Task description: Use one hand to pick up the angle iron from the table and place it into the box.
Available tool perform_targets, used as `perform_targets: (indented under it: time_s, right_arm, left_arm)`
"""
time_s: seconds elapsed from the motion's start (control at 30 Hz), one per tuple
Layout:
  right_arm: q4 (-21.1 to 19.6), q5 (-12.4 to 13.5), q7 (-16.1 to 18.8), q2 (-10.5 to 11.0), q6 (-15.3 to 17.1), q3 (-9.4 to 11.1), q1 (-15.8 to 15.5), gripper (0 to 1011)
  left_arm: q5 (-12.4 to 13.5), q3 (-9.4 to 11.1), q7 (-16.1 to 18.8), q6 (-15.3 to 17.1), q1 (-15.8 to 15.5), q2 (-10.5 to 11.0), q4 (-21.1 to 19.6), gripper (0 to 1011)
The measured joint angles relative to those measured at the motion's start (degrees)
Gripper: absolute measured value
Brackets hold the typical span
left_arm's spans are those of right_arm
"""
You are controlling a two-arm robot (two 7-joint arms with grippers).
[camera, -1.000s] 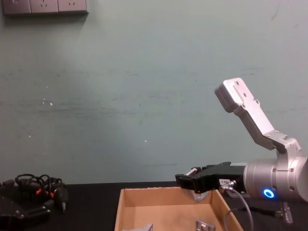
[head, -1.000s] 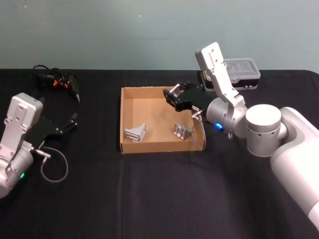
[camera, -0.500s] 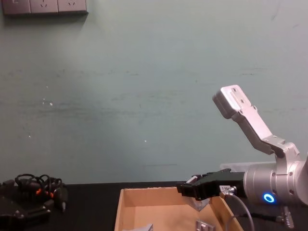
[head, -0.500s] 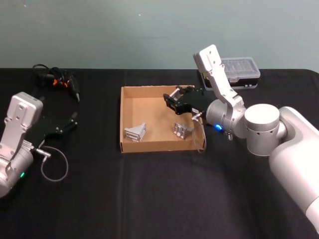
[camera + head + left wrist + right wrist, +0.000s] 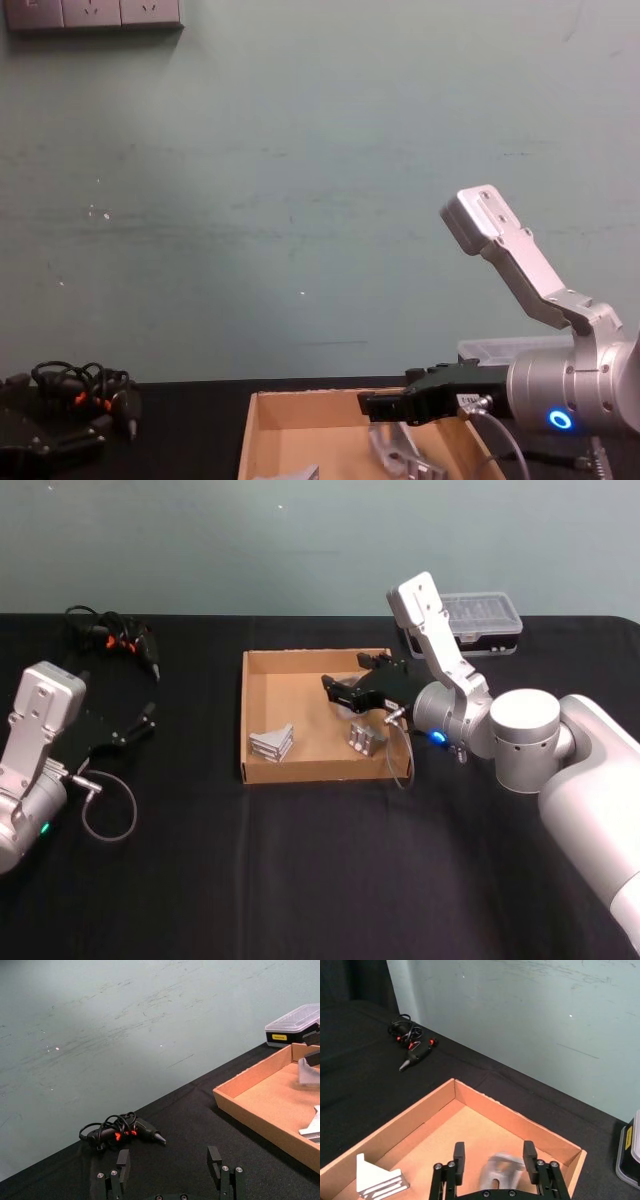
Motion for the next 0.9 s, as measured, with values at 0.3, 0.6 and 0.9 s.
perform_targets:
  time_s: [0.3,0.6,0.9]
  right_arm:
    - [-1.44,-0.94,-0.16,0.11,-0.96,0.89,-0.98,978]
    - [-10.04,-1.97,-2.99,1.93,-2.22,2.93,-5.90,1000]
    - [-21.22,-6.20,-9.96,5.02,-5.22,5.89,-14.32,1000]
  left_arm:
    - [0.00,0.00,0.00,0.00,0.00,0.00,0.00,1011]
    - [0.00,0.00,0.00,0.00,0.00,0.00,0.00,1011]
    - [0.00,0.00,0.00,0.00,0.00,0.00,0.01,1011]
